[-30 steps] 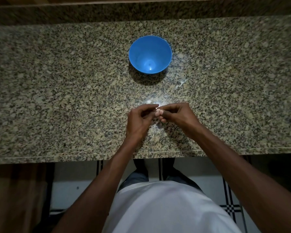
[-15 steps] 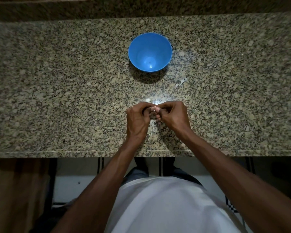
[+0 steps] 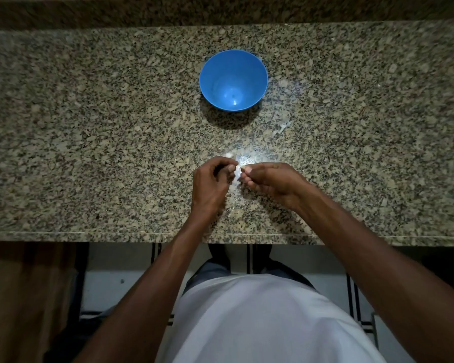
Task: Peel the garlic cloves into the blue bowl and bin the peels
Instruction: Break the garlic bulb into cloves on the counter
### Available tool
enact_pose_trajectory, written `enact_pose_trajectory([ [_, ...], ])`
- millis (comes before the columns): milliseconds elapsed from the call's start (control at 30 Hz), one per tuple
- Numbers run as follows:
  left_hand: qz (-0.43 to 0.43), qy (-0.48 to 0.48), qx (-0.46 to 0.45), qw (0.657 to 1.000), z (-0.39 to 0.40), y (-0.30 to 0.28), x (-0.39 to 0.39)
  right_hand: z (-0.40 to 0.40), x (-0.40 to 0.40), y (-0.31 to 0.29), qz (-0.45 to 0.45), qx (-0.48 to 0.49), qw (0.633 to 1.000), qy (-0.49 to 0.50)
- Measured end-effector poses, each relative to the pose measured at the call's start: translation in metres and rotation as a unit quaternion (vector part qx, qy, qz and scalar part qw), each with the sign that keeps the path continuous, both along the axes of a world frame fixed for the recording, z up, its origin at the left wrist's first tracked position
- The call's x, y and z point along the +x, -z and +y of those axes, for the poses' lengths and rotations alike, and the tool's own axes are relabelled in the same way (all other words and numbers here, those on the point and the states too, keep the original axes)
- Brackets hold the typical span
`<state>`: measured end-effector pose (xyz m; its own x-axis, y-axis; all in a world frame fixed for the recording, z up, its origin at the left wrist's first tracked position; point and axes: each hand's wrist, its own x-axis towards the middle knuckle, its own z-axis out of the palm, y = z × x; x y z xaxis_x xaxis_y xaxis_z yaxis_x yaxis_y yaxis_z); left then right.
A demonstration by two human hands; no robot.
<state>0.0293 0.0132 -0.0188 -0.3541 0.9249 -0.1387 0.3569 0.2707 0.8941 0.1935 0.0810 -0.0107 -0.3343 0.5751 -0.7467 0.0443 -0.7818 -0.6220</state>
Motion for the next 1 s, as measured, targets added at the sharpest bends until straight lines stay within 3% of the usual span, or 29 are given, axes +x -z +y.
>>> enact_pose_trajectory([
  [67,-0.003,-0.022,-0.01,1.0,-0.004,0.0,-0.004,0.001,0.004,0.007,-0.116,0.172,0.976,-0.064],
  [167,0.022,-0.038,-0.028,0.999,-0.013,0.003,-0.011,0.005,0.005,0.012,-0.263,0.405,0.859,-0.17],
  [333,0.089,-0.042,-0.052,0.994,-0.015,0.012,-0.025,0.005,-0.009,0.014,-0.345,0.532,0.71,-0.306],
  [400,0.101,-0.038,-0.057,0.992,-0.014,0.013,-0.028,0.003,-0.013,0.014,-0.366,0.55,0.671,-0.336],
  [567,0.116,-0.016,-0.057,0.991,-0.011,0.015,-0.031,-0.004,-0.018,0.014,-0.399,0.551,0.616,-0.397],
  [867,0.102,-0.005,-0.054,0.993,-0.01,0.019,-0.035,0.005,-0.024,0.006,-0.398,0.531,0.631,-0.402],
  [1000,0.099,-0.004,-0.057,0.993,-0.01,0.019,-0.036,0.006,-0.029,0.006,-0.412,0.536,0.608,-0.416],
])
